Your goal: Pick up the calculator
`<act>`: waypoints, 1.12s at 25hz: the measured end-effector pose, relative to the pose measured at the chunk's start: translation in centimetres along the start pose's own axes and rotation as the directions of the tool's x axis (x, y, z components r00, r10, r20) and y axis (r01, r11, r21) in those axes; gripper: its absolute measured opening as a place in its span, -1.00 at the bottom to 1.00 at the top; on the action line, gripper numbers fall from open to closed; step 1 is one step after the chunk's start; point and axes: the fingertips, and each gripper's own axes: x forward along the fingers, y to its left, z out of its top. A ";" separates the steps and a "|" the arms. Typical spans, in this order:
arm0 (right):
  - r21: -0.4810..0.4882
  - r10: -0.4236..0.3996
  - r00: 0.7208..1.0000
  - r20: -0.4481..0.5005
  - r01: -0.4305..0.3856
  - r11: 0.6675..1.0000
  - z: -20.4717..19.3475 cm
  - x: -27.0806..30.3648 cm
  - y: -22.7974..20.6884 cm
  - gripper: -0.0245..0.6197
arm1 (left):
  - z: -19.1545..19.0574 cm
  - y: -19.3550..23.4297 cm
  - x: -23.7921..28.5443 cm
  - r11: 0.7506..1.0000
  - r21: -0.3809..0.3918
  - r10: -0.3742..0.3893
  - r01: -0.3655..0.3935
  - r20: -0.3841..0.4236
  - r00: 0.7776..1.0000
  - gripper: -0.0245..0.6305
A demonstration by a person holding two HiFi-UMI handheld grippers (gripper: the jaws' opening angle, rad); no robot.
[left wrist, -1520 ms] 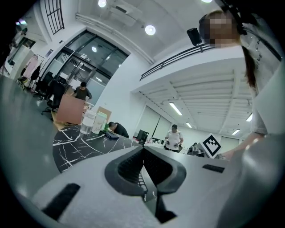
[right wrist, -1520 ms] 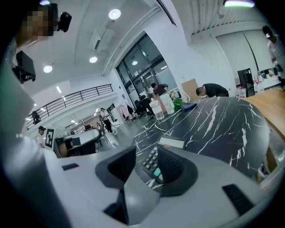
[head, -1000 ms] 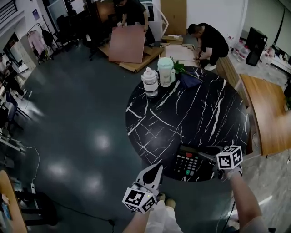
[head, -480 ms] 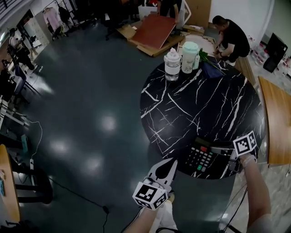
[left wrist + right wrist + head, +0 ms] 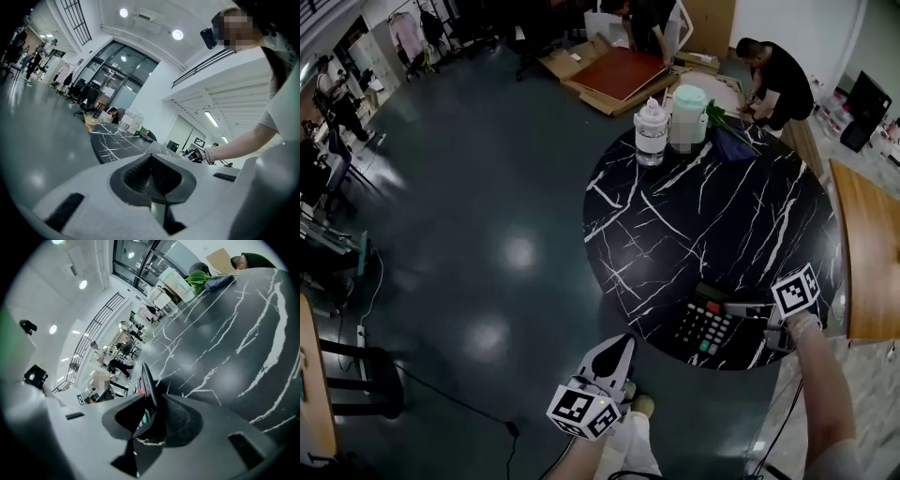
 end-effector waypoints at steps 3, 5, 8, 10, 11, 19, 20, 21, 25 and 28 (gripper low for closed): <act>0.004 0.042 0.998 0.056 -0.043 0.999 0.3 -0.4 0.4 -0.66 | 0.0 0.9 -1.0 1.000 -0.007 0.028 -0.028 -0.008 1.000 -0.91; 0.016 0.056 0.992 0.110 -0.058 0.998 0.6 -0.7 0.5 -0.70 | 0.0 1.1 -1.3 0.999 -0.009 0.036 -0.036 -0.008 0.999 -0.91; 0.064 0.077 0.973 0.216 -0.093 0.994 1.1 -1.1 1.0 -0.72 | 0.2 0.9 -1.4 0.999 -0.010 0.033 -0.033 -0.008 0.999 -0.91; 0.099 0.089 0.952 0.293 -0.123 0.988 1.5 -1.5 1.3 -0.73 | 0.5 0.5 -1.3 1.000 -0.013 0.028 -0.028 -0.008 1.000 -0.91; 0.116 0.081 0.942 0.325 -0.125 0.985 1.5 -1.9 1.2 -0.73 | 0.7 0.2 -1.3 1.000 -0.014 0.025 -0.025 -0.008 1.000 -0.91; 0.182 0.084 0.840 0.535 -0.211 0.960 2.2 -5.8 3.6 -0.73 | 4.1 -2.3 0.2 0.999 0.019 -0.041 0.041 0.015 0.999 -0.90; 0.185 0.086 0.828 0.553 -0.223 0.957 2.3 -6.2 4.2 -0.73 | 4.7 -2.6 0.5 0.998 0.022 -0.052 0.051 0.022 0.998 -0.91; 0.187 0.089 0.817 0.570 -0.235 0.954 2.3 -6.6 4.8 -0.73 | 5.2 -2.9 0.8 0.998 0.025 -0.061 0.061 0.027 0.998 -0.91; 0.198 0.103 0.769 0.631 -0.288 0.937 2.5 -8.1 7.9 -0.73 | 7.3 -4.5 1.7 0.993 0.049 -0.109 0.107 0.028 0.994 -0.91; 0.180 0.106 0.737 0.668 -0.298 0.937 3.1 -9.5 9.9 -0.73 | 9.0 -5.7 2.2 0.988 0.057 -0.143 0.141 0.034 0.989 -0.91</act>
